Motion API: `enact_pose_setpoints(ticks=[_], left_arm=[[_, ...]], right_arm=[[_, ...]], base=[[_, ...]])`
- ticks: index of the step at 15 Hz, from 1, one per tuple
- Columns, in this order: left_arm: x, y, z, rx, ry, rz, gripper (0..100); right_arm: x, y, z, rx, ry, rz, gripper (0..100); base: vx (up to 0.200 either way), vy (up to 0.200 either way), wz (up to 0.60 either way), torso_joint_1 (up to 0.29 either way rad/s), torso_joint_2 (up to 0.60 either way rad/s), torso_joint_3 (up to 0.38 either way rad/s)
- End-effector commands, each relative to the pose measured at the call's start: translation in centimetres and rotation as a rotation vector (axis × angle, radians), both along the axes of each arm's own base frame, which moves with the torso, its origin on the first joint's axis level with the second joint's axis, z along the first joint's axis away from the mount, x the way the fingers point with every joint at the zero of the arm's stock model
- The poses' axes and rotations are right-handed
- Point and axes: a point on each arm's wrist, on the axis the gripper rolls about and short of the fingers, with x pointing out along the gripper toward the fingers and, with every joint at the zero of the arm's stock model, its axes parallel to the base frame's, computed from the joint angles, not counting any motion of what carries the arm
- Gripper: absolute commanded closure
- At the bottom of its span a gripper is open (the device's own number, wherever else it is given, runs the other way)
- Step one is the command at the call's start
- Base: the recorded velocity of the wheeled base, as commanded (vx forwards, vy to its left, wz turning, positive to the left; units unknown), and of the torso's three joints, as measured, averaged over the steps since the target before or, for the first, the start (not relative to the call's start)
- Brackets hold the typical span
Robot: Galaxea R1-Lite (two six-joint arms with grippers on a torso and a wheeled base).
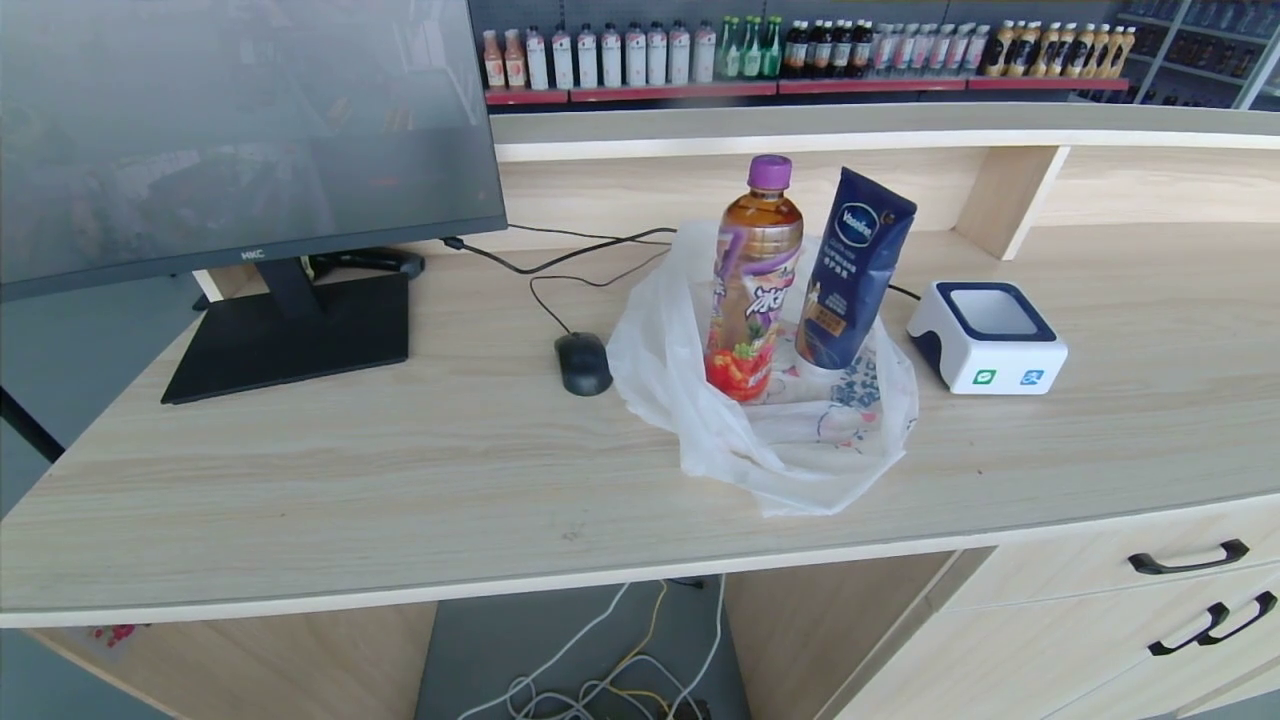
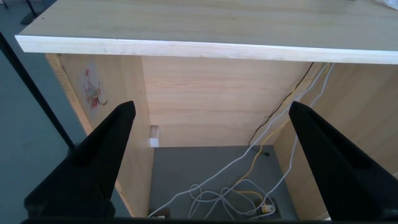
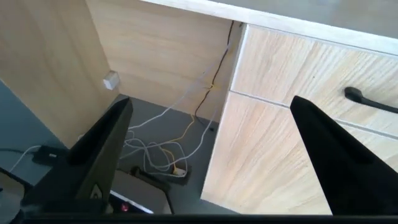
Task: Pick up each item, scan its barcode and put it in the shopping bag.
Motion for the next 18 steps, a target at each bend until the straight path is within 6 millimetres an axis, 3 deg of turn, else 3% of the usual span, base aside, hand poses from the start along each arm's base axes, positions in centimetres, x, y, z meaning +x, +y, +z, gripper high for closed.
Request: enact_pose_setpoints(ticks=[1,3,7,18], left_arm=[[0.0,0.0,0.0,0.0,0.0,0.001,0],[0.0,0.0,0.0,0.005,0.0,0.0,0],[0.0,0.0,0.0,0.005,0.0,0.0,0],[0.0,0.0,0.0,0.002,0.0,0.0,0]], right_arm=[[0.2,0.1,0.1,-0.002,0.029,-0.049,0],[0.5,0.3,-0.2,0.04,0.085,-0.175,0],[-0.2,0.5,-0.4,0.062,-0.015,-0.327,0],[-0.5,0.5,-0.5,0.128,-0.032,-0.33,0]], base=[[0.0,0.0,0.0,0.0,0.0,0.0],[0.0,0.0,0.0,0.0,0.0,0.0],[0.0,0.0,0.0,0.0,0.0,0.0],[-0.018,0.0,0.0,0.0,0.0,0.0]])
